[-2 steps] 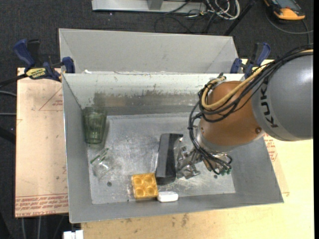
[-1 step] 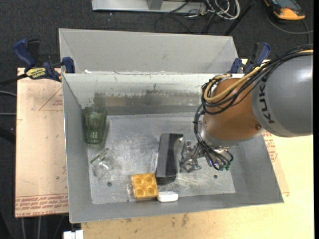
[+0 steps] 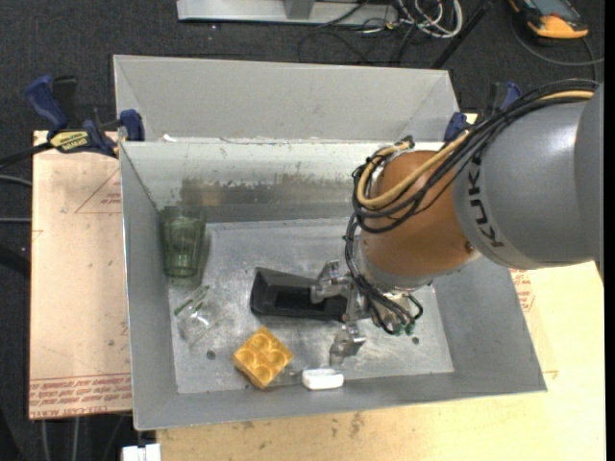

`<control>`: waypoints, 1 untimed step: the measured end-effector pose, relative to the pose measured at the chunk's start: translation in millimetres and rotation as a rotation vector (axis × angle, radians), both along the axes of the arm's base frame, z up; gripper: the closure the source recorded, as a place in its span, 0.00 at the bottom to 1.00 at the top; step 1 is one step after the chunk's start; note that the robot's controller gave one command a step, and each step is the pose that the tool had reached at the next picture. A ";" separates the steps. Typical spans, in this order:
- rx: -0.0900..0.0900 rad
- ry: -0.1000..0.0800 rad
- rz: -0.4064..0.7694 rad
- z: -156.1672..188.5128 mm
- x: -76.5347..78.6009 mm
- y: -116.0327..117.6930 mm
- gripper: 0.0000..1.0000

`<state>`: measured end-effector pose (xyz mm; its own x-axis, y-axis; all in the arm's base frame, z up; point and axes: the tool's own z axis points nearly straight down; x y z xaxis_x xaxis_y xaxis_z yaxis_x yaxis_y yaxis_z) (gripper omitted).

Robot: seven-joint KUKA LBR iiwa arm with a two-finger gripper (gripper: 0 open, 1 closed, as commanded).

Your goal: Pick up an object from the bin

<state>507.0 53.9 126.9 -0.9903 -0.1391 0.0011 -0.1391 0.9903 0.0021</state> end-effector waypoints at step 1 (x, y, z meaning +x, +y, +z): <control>-0.001 -0.001 -0.001 0.0 0.3 -0.6 0.00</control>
Offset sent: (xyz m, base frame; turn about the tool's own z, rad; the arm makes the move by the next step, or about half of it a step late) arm 0.0719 0.0135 -0.0515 -0.1339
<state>507.4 53.3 126.9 -0.9904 -0.1380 0.0002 -0.1380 0.9904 0.0013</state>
